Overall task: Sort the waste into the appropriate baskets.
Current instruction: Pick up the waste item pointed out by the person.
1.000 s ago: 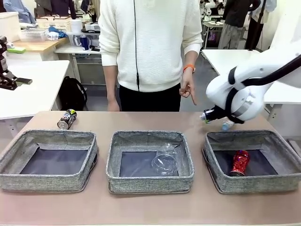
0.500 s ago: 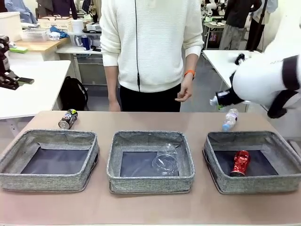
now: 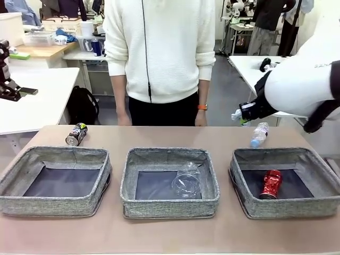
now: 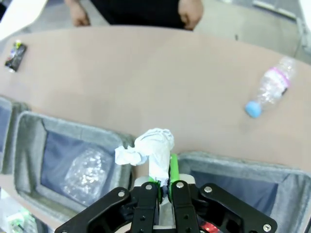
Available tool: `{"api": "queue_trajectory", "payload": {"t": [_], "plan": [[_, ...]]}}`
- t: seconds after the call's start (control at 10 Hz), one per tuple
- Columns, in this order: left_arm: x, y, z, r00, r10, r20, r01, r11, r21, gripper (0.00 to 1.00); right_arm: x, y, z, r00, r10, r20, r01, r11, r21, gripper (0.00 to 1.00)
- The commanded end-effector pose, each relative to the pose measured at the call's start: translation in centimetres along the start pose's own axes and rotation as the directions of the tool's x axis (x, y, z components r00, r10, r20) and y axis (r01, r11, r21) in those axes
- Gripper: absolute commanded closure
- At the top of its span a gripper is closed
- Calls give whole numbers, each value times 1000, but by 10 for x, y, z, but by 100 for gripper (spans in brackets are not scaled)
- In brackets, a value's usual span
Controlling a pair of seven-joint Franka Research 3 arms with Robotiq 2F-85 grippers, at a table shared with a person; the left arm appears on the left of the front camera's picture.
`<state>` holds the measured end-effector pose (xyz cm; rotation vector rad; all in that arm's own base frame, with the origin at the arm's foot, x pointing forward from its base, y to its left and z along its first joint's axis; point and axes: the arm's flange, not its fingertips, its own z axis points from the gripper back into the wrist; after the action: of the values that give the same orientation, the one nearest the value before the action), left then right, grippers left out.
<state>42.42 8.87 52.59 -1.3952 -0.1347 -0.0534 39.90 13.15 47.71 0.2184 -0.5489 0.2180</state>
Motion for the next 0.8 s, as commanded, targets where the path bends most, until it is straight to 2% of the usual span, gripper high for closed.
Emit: {"api": "queue_trajectory", "payload": {"t": [0.0, 0.1, 0.2, 0.4, 0.7], "plan": [[-2, -1, 1, 1000, -14, -9, 14, 1000, 0, 0, 28, 36, 10, 998, 61, -4, -61, 998, 20, 93], [-2, -1, 1, 1000, -14, -9, 14, 1000, 0, 0, 51, 68, 33, 996, 34, -76, -37, 998, -41, 93], [-2, -1, 1, 1000, -14, -9, 14, 1000, 0, 0, 64, 99, 56, 990, 81, -114, -88, 994, -58, 93], [-2, -1, 1, 1000, -14, -9, 14, 1000, 0, 0, 84, 170, 102, 960, 187, -207, -191, 982, 4, 93], [-2, -1, 1, 1000, -14, -9, 14, 1000, 0, 0, 102, 237, 142, 940, 163, -298, -162, 986, 27, 93]]}}
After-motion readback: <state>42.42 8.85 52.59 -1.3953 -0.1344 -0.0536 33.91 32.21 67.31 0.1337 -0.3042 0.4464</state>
